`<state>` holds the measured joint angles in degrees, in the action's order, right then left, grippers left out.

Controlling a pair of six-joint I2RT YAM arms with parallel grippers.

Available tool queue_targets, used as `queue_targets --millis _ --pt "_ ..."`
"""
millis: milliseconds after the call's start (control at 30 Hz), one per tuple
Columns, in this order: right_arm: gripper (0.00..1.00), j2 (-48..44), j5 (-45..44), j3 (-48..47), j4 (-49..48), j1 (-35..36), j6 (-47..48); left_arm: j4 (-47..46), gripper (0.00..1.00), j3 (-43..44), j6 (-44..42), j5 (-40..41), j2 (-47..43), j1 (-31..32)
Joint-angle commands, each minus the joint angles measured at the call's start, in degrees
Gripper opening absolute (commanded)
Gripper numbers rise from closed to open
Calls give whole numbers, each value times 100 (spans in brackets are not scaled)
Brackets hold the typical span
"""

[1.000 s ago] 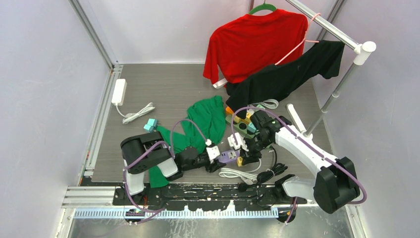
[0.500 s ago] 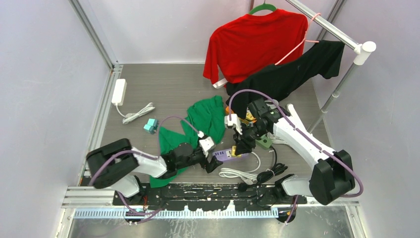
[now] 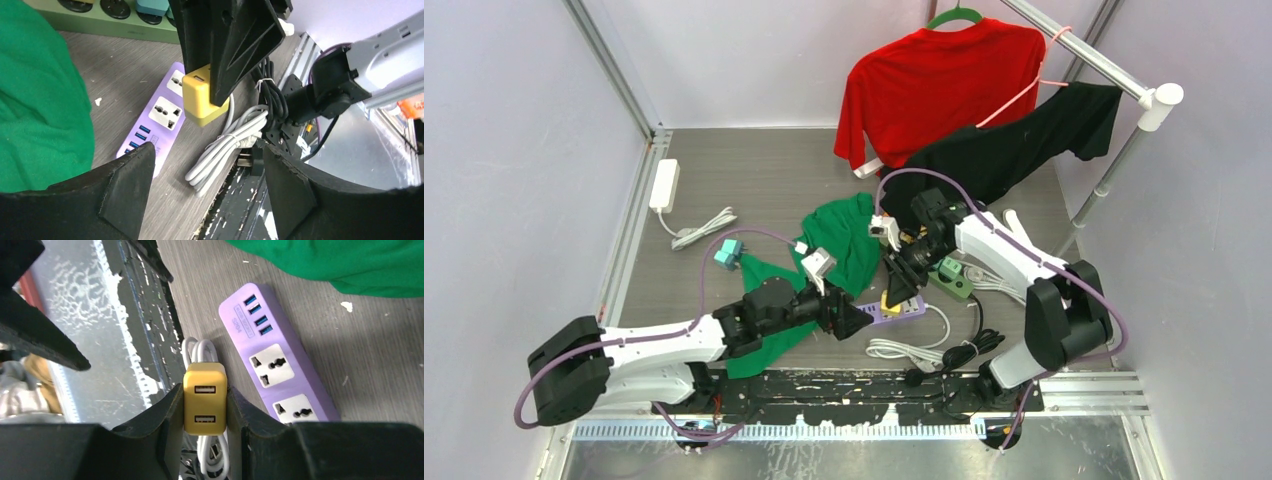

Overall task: Pull the plug off the socket
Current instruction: Place the plug at the center of the board.

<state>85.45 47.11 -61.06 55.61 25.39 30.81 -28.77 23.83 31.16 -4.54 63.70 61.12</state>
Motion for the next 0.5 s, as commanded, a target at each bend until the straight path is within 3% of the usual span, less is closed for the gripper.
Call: queue_targets --millis 0,233,467 --pt "5 275 635 -381 201 -16 -541 918 78 691 957 564 -91 180" --pt "7 569 689 -507 313 -16 -680 3894 76 2608 1006 4008 752 1709" --pt "7 620 672 -537 325 -16 -681 5191 72 3932 1301 4871 2113 2058"
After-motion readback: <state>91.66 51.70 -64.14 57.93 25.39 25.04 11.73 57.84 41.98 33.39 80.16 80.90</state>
